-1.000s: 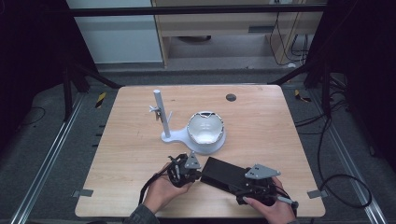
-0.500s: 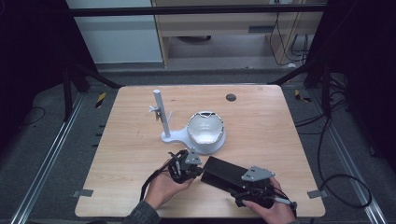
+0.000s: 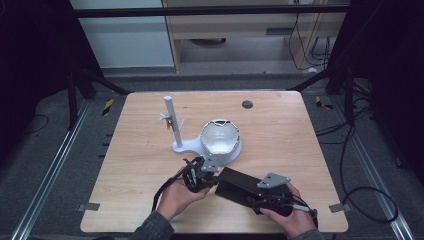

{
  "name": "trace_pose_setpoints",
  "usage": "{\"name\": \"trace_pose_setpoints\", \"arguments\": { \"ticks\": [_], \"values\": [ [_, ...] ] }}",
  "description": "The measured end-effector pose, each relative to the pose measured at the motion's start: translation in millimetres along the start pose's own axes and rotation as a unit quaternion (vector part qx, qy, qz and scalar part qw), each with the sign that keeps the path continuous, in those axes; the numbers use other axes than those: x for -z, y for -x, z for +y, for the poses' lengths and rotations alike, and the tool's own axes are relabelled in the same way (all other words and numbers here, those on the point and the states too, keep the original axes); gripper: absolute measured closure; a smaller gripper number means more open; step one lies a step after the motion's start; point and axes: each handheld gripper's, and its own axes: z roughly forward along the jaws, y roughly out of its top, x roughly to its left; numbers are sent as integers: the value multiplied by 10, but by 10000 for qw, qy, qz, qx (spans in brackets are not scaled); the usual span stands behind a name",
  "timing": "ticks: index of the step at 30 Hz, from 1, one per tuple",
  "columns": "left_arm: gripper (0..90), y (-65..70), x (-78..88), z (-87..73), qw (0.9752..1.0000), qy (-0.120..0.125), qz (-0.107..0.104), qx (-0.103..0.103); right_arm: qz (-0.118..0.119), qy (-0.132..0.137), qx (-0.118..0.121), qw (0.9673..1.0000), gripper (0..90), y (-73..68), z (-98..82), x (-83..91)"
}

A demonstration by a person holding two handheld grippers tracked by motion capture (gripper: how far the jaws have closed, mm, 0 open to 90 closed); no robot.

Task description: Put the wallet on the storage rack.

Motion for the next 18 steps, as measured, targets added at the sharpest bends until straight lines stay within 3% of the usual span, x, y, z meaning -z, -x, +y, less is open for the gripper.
{"name": "trace_pose_setpoints", "arguments": {
  "ticks": [18],
  "values": [
    [892, -16, -31, 13, 9999, -68, -60, 81, -13, -107, 67, 9999, 246, 31, 54, -50]
  ]
}}
